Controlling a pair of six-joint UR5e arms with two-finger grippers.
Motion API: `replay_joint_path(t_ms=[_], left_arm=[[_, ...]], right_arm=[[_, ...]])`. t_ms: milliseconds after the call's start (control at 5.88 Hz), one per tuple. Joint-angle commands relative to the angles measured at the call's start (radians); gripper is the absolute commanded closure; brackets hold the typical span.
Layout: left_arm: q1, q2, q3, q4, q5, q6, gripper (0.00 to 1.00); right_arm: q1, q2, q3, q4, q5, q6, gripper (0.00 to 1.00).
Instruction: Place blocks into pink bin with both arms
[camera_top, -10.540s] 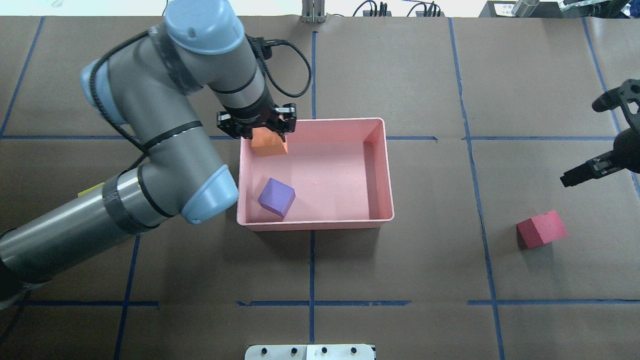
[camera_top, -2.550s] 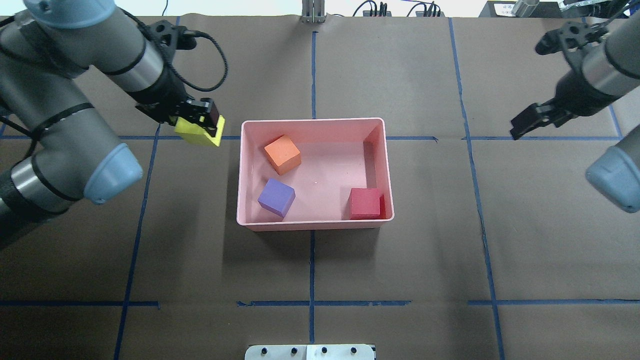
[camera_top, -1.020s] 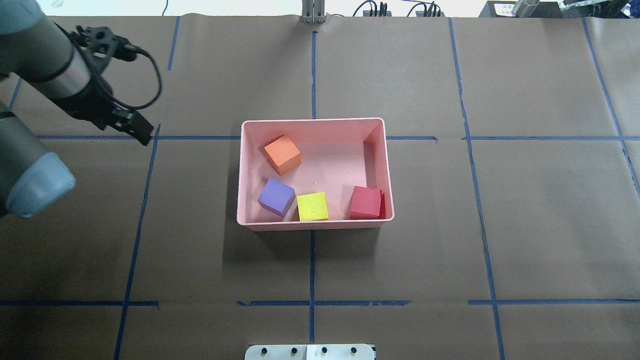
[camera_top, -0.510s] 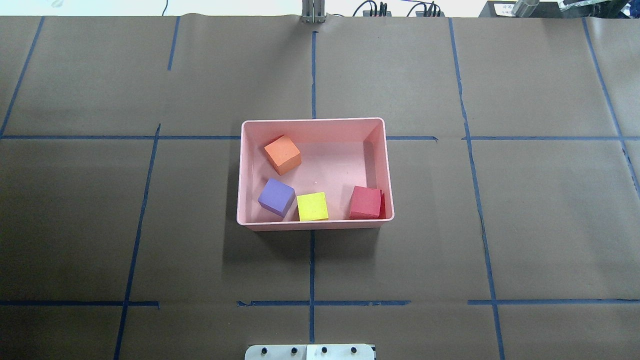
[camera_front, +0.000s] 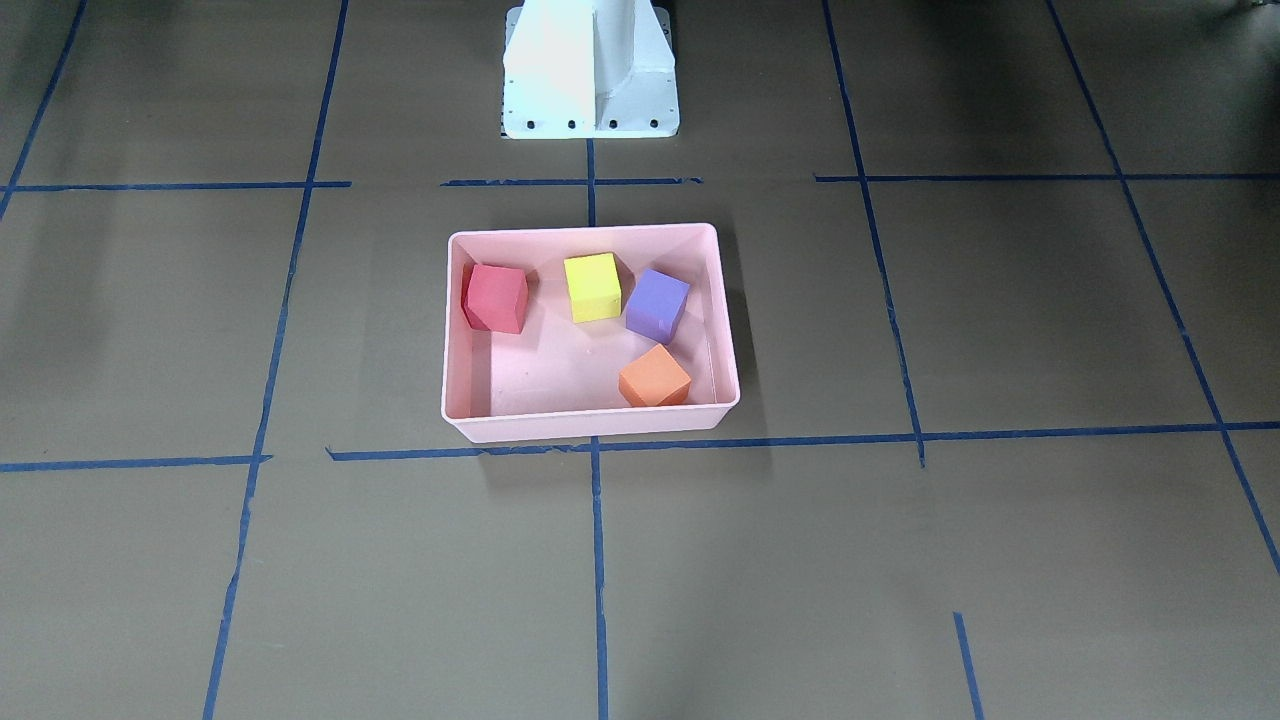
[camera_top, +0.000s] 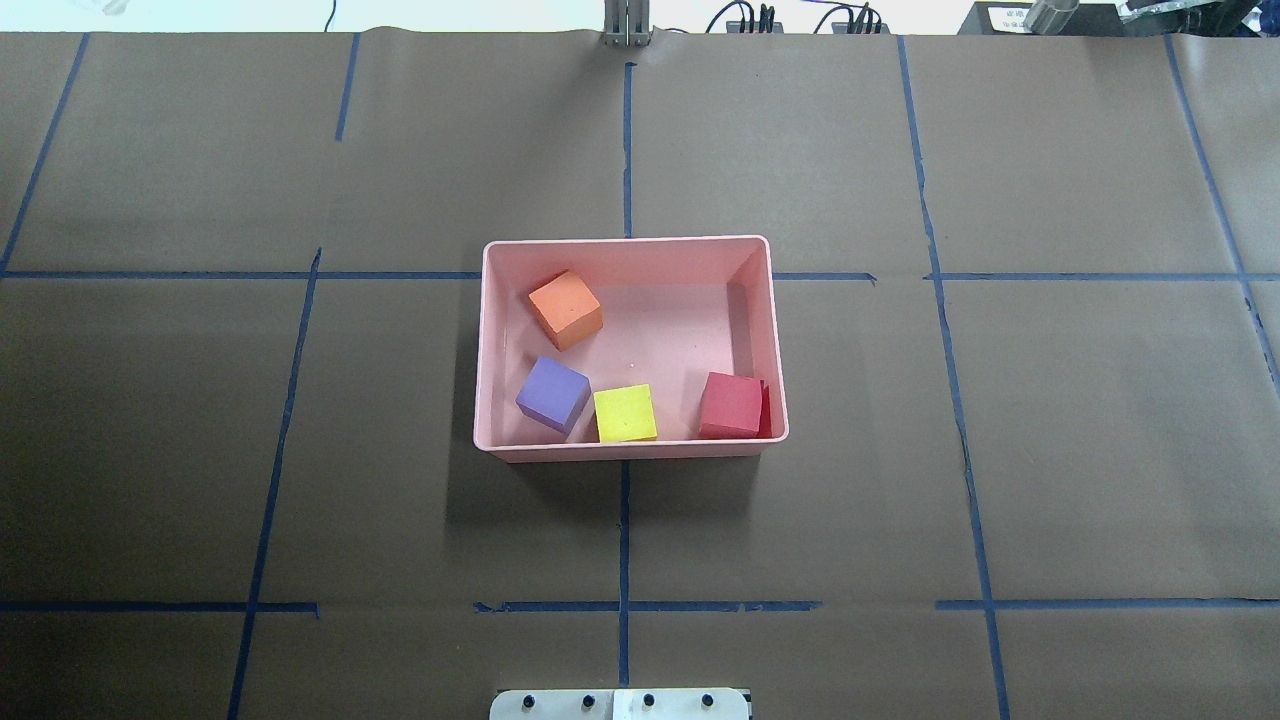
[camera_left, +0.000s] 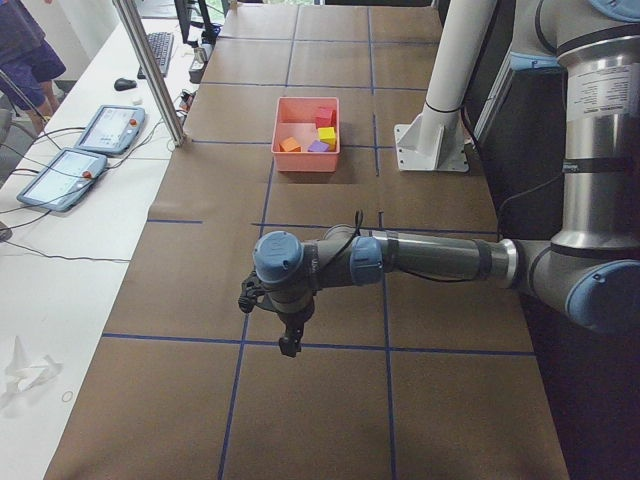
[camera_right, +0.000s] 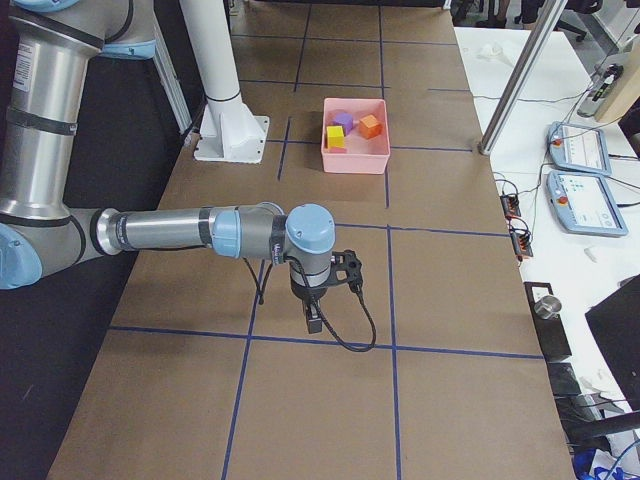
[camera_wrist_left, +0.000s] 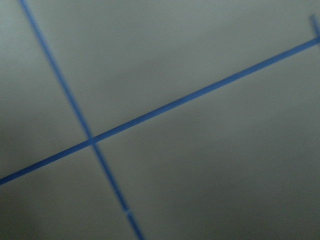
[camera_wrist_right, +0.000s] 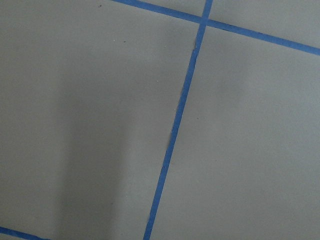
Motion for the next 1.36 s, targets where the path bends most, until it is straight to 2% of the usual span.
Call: replay_joint_path(t_ms=[0, 1190], left_arm=[[-0.012, 0.017, -0.021, 0.0, 0.004, 0.0, 0.0], [-0.012, 0.029, -0.035, 0.002, 0.004, 0.006, 0.0]], right_arm=[[0.001, -0.001, -0.002, 0.0, 0.0, -0.001, 0.0], [-0.001, -0.003, 0.0, 0.0, 0.0, -0.001, 0.0]])
